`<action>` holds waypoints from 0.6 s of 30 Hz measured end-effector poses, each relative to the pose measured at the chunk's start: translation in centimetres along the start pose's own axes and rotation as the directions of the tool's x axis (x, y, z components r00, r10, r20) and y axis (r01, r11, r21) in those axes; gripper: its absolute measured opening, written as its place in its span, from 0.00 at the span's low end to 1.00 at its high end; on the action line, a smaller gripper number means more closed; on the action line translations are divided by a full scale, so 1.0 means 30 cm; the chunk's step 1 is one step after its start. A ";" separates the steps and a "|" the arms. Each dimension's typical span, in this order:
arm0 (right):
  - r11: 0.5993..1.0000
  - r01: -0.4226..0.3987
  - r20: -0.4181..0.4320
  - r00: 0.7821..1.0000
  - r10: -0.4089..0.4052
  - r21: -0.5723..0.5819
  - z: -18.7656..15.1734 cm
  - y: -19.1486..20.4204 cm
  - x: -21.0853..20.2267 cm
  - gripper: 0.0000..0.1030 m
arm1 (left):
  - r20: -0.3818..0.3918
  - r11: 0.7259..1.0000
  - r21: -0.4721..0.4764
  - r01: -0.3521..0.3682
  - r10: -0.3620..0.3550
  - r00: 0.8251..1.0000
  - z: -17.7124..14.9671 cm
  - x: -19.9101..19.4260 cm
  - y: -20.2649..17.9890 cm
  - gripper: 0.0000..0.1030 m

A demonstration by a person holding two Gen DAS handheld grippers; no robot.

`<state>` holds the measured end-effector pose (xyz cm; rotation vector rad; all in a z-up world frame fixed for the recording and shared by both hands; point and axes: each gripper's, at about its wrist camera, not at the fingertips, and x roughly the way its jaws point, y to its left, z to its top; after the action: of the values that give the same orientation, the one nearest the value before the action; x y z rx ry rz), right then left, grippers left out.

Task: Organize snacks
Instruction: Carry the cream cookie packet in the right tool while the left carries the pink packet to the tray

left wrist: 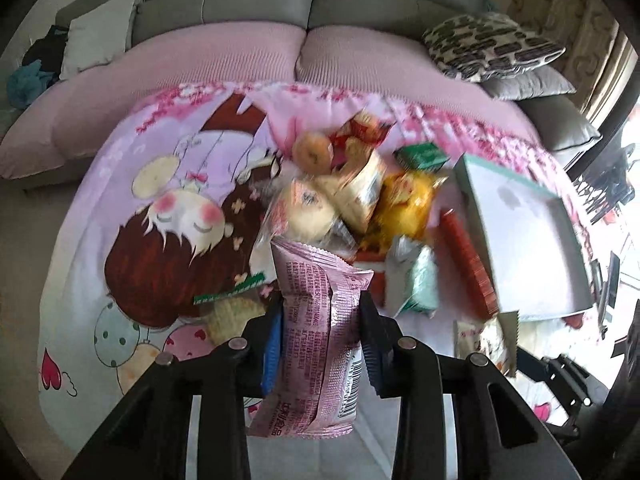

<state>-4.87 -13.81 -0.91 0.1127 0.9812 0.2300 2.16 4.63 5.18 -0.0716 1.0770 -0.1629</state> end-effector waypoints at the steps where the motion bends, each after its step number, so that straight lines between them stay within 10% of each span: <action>1: 1.000 -0.007 0.009 1.000 0.007 0.003 0.003 -0.001 -0.011 0.53 | 0.009 1.000 -0.001 0.006 -0.006 1.000 0.008 -0.009 -0.010 0.35; 18: 0.944 0.206 0.075 0.970 -0.232 0.257 0.060 -0.409 -0.087 0.53 | -0.009 0.985 0.057 0.163 -0.163 0.987 0.130 0.076 -0.328 0.35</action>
<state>-3.01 -26.32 -0.23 0.2395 0.9063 -0.1041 5.68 -5.52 6.39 -0.1078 1.0705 -0.3416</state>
